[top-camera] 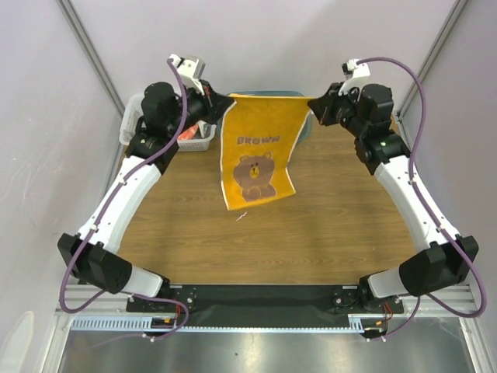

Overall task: Fold and stack the towels
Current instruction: Flatten out the crumpled towel

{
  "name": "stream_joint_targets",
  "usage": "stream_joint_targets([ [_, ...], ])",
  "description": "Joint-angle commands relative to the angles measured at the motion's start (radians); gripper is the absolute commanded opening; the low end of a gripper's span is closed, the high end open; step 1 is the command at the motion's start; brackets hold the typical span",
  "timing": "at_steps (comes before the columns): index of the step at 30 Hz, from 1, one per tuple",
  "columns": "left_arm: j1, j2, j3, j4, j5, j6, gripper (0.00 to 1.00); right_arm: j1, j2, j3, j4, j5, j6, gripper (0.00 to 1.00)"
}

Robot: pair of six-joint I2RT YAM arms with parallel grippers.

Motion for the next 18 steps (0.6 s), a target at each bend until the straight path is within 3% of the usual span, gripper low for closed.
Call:
stream_joint_targets([
  [1,0.040,-0.083,0.067,0.059,-0.007,0.053,0.00,-0.032,-0.064,0.067,0.053,0.040,-0.007,0.00],
  [9,0.025,-0.321,-0.049,0.056,0.045,0.030,0.00,0.085,-0.269,0.022,-0.025,0.128,-0.099,0.00],
  [18,-0.158,-0.582,-0.115,-0.082,-0.059,0.070,0.00,0.276,-0.553,-0.061,-0.145,0.230,-0.125,0.00],
])
